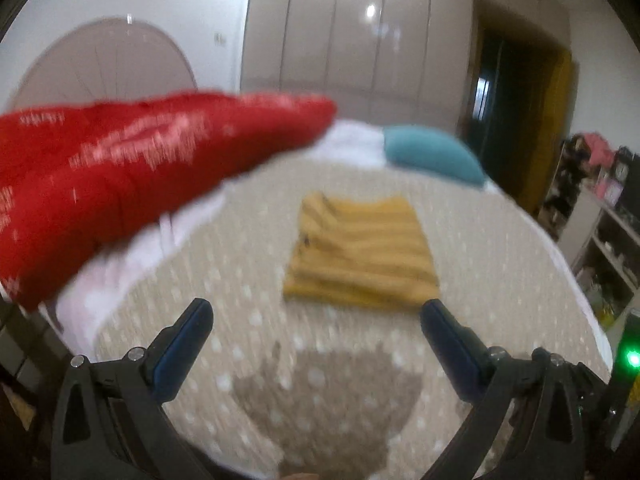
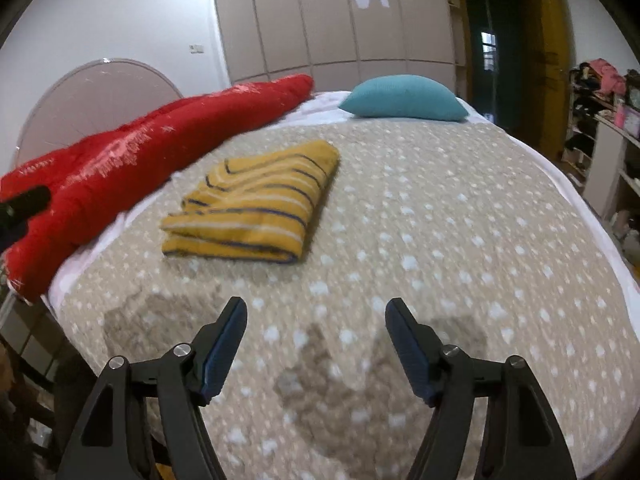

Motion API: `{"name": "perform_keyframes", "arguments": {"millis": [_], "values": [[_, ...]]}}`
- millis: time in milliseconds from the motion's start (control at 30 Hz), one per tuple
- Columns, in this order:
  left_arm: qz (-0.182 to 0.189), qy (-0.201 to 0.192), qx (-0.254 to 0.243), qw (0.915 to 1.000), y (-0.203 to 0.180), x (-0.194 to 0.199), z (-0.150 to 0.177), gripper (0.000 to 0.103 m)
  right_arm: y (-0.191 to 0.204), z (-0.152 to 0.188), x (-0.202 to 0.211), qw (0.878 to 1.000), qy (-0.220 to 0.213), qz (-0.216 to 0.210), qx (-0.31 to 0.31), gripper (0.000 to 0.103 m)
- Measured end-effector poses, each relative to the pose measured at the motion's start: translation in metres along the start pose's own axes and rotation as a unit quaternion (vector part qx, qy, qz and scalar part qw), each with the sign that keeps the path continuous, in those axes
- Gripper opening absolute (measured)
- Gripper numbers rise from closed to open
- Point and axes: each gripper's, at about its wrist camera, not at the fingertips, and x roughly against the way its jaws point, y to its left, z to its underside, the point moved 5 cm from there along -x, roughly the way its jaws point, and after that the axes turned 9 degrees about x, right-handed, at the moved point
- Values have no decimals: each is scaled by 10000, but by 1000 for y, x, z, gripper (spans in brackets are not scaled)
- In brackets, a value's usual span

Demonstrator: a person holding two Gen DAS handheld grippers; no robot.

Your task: Fold small clothes

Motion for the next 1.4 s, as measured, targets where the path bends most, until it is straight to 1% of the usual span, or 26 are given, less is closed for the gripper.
{"name": "perform_keyframes", "arguments": {"millis": [67, 167, 233, 400, 600, 667, 967, 1400], "values": [[-162, 271, -26, 9995, -1, -11, 15, 103, 2, 13, 0, 9999, 114, 15, 46, 77], [-222, 547, -80, 9982, -5, -20, 32, 103, 3, 27, 0, 9996, 202, 183, 87, 77], [-278, 620, -104, 9976, -7, -20, 43, 103, 1, 31, 1, 9995, 233, 212, 38, 77], [-361, 609, -223, 9972, -10, -18, 59, 103, -5, 34, 5, 9992, 196, 338, -110, 78], [-276, 968, -285, 9945, -12, -28, 76, 103, -3, 38, -4, 9984, 384, 402, -138, 80], [-238, 1029, -321, 9939, -14, -29, 81, 103, -1, 40, -7, 9982, 431, 408, -110, 80], [-40, 1151, -410, 9925, -21, -29, 87, 103, 4, 42, -12, 9975, 527, 465, 5, 81], [-42, 1246, -478, 9910, -22, -33, 91, 103, -1, 44, -17, 9965, 624, 554, -81, 82]]}}
